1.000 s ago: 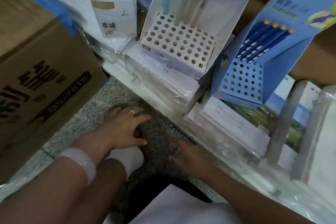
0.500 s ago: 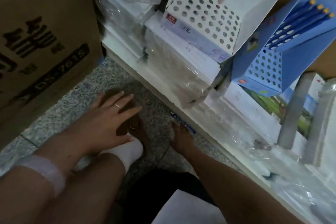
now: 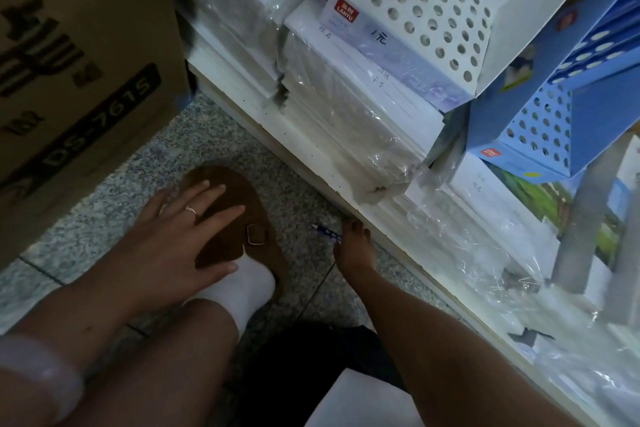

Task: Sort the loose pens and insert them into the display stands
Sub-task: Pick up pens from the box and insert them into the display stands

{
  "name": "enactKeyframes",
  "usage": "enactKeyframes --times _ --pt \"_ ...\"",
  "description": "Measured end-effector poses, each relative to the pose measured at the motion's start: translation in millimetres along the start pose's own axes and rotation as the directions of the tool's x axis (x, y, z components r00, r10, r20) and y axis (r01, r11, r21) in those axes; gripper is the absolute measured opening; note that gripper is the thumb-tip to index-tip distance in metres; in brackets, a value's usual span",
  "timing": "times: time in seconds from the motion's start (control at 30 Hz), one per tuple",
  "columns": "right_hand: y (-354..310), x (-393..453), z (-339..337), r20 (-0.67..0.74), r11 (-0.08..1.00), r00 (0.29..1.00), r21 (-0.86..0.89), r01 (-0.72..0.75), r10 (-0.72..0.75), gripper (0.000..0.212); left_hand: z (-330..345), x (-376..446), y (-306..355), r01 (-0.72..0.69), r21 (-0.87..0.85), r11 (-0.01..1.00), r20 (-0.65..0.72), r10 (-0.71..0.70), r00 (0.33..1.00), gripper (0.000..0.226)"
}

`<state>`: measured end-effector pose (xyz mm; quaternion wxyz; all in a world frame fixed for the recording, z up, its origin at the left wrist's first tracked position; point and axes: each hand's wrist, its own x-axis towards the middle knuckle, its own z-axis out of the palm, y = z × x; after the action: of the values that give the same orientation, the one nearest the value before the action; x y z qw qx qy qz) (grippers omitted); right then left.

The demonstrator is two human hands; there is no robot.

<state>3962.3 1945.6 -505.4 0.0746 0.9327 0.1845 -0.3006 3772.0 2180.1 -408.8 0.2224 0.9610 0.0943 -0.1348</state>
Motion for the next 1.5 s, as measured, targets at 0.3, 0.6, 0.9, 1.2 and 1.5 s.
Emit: enactKeyframes --times 0.3,0.6,0.9,1.2,1.5 --pt "-15.1 -6.4 8.8 0.041 0.995 0.999 -0.092 0.035 -0.032 0.034 -6.3 -0.1 17.1 -0.039 0.028 0.999 0.021 0.038 0.999 0.067" --pt "-66.9 -91.0 -105.5 -0.013 0.727 0.943 0.633 0.265 -0.331 0.012 -71.6 -4.4 43.7 0.121 -0.056 0.991 -0.150 -0.128 0.980 0.075" --pt "-78.4 -149.1 -274.7 -0.285 -0.069 0.850 0.956 0.285 -0.442 0.011 -165.9 1.0 126.0 0.067 -0.651 0.756 -0.287 -0.327 0.901 0.021" --pt "-12.5 -147.7 -316.6 -0.598 0.187 0.783 0.761 0.621 -0.171 0.017 -194.4 33.5 189.7 -0.026 -0.743 0.669 -0.370 -0.378 0.849 0.019" --pt "25.8 -102.2 -311.9 -0.858 0.586 0.145 -0.204 0.784 -0.492 0.027 -201.4 72.2 231.3 -0.048 -0.570 0.820 -0.424 -0.243 0.872 0.024"
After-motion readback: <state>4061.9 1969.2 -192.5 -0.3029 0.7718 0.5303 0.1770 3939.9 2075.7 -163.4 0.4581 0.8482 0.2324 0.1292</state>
